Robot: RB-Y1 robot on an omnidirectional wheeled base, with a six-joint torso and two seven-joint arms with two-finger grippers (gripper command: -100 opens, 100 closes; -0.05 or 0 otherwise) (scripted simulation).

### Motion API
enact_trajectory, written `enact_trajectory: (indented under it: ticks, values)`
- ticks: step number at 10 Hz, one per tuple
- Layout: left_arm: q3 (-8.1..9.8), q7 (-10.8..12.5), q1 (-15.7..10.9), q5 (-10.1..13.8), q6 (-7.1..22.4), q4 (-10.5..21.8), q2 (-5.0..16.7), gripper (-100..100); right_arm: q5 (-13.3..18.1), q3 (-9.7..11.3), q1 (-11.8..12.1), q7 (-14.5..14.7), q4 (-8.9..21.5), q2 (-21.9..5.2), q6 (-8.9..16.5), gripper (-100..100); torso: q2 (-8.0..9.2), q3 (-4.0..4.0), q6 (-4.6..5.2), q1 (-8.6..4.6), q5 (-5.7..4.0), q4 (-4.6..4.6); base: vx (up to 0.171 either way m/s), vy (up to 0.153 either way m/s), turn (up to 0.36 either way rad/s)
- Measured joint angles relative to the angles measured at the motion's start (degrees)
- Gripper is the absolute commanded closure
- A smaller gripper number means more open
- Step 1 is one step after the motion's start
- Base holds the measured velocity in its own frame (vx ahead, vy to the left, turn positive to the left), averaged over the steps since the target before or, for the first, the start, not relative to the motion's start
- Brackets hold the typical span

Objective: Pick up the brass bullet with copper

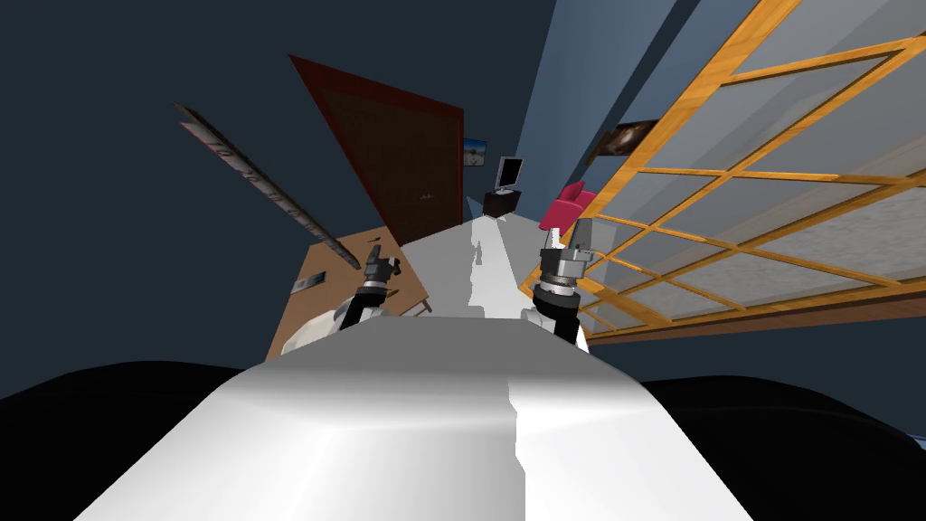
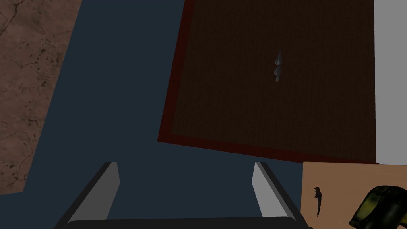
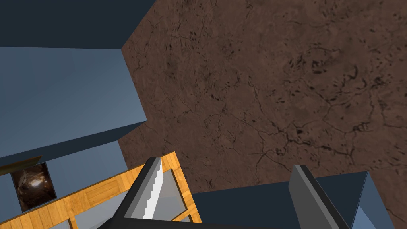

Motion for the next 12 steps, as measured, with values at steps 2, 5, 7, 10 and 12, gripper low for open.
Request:
enact_trajectory:
  ticks: [2,5,7,10,12]
  values:
    - [0.57,-0.2,0.4,0.5,3.1,0.9,0.6,-100,0.0,0.0,0.0,0.0,0.0,0.0,0.0,0,0.0,0.0,-0.01,-0.07,-0.02,0.0,0.068,-0.081,-0.013]
    - [1.59,-0.4,-0.3,1.4,6.3,5.0,2.0,-100,0.0,0.0,0.0,0.0,0.0,0.0,0.0,0,0.04,0.02,-0.01,-0.01,-0.01,0.0,0.067,-0.072,-0.018]
    - [2.89,0.0,-0.6,2.5,9.3,6.8,3.6,-100,0.0,0.0,0.0,0.0,0.0,0.0,0.0,0,0.04,0.02,-0.01,0.05,0.0,0.0,0.06,-0.053,-0.02]
    - [4.48,-0.1,-1.2,3.8,14.9,9.3,5.0,-100,0.0,0.0,0.0,0.0,0.0,0.0,0.0,0,0.06,0.03,0.0,-0.02,-0.01,0.01,0.054,-0.062,-0.014]
    - [5.41,-0.2,-2.0,4.6,18.1,12.6,6.1,-100,0.0,0.0,0.0,0.0,0.0,0.0,0.0,0,0.05,0.03,-0.01,0.08,0.01,0.01,0.073,-0.058,-0.033]
